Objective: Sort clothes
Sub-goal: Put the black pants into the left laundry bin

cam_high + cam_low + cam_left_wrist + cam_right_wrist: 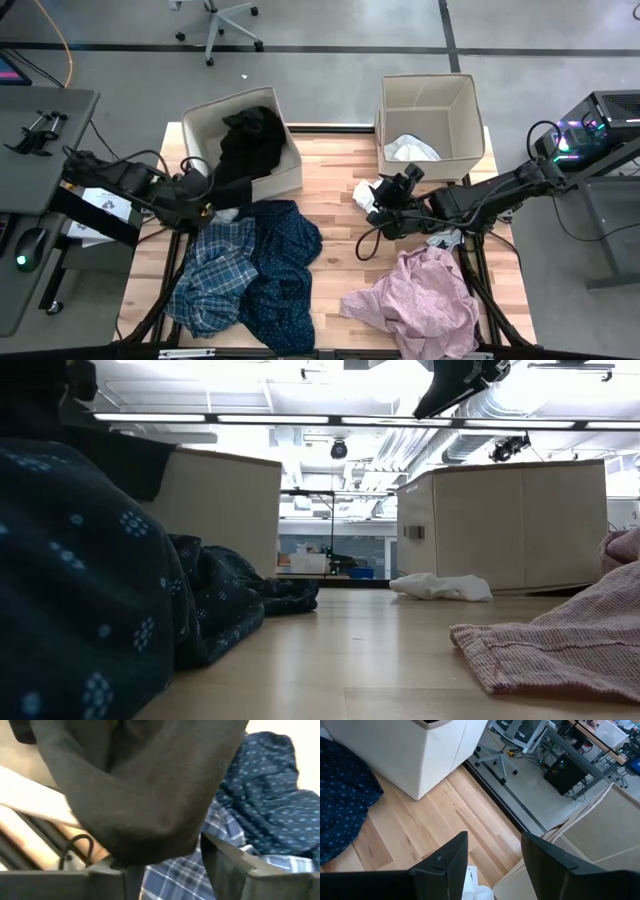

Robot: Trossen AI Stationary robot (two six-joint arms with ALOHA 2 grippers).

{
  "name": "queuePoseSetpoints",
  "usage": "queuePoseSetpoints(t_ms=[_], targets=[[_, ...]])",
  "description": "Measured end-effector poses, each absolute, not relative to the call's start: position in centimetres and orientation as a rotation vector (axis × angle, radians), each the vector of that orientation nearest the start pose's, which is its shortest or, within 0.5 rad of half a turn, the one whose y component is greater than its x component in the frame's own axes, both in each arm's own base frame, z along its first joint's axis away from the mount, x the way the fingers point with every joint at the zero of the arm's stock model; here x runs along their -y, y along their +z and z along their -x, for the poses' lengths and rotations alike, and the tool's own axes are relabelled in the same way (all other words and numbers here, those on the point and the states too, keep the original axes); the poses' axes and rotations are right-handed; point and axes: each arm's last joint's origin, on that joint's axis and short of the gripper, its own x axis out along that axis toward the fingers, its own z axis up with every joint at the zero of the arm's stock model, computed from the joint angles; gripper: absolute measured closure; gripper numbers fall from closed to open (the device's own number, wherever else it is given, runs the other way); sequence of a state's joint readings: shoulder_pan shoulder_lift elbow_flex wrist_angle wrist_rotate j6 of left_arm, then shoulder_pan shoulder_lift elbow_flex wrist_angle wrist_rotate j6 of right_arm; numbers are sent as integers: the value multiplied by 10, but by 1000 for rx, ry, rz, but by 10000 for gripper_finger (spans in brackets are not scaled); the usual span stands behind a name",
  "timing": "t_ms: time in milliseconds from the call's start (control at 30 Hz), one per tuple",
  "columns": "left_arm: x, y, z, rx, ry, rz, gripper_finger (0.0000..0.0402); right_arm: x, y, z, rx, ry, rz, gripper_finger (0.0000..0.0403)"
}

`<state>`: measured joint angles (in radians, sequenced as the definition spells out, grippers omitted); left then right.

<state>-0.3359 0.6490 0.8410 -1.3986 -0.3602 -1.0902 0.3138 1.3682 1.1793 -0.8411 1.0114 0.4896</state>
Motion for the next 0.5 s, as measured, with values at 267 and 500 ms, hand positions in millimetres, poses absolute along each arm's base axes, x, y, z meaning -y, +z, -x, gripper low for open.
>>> queuePoseSetpoints(t_ms=[267,500], targets=[[12,283,-62,-951,541,635,327,-57,304,-256,-638,-801,200,231],[11,285,-52,-936,453,684,396,-57,304,-256,-638,-801,200,231]])
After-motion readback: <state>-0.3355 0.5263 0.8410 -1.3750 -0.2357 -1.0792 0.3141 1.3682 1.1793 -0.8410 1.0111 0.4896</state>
